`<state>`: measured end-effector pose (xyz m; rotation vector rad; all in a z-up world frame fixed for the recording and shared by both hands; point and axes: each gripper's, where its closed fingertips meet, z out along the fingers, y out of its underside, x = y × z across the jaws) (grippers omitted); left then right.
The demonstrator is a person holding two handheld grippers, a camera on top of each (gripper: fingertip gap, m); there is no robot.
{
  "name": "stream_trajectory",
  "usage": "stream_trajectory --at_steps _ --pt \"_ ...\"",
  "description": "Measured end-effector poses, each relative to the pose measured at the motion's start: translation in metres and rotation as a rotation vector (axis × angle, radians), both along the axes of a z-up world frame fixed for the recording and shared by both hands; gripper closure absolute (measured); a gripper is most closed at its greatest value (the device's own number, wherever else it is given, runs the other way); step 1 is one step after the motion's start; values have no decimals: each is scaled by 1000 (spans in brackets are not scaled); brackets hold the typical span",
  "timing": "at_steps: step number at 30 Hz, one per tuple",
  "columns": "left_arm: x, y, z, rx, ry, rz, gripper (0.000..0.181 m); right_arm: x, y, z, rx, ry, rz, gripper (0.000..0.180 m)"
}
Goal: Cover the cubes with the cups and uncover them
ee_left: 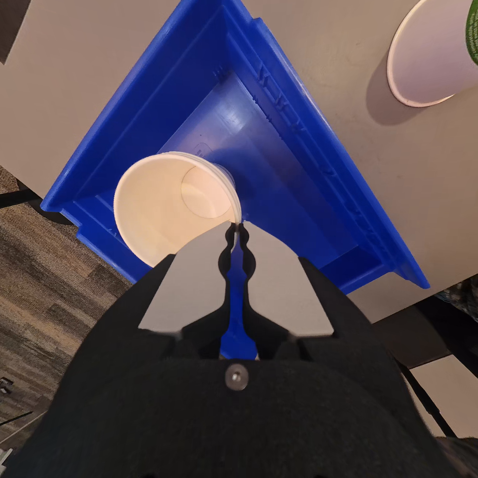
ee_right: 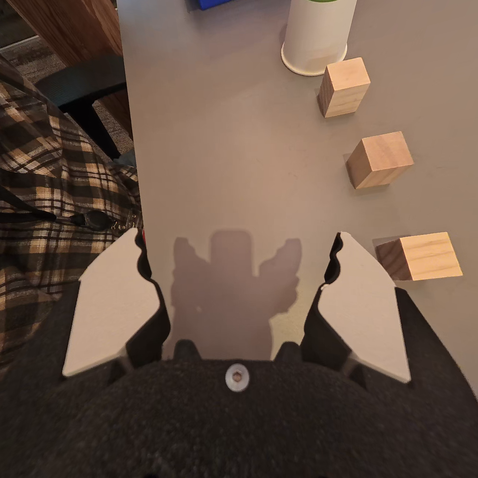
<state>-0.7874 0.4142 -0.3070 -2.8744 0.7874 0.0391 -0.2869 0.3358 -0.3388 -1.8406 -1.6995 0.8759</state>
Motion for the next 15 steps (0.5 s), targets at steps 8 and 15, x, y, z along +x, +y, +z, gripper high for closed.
stream_trajectory --at_steps 8,15 --pt "-4 -2 14 20 6 18 178 -1 -2 1 -9 5 4 49" --pt "-6 -5 35 66 34 33 178 -4 -8 -4 -18 5 18 50"
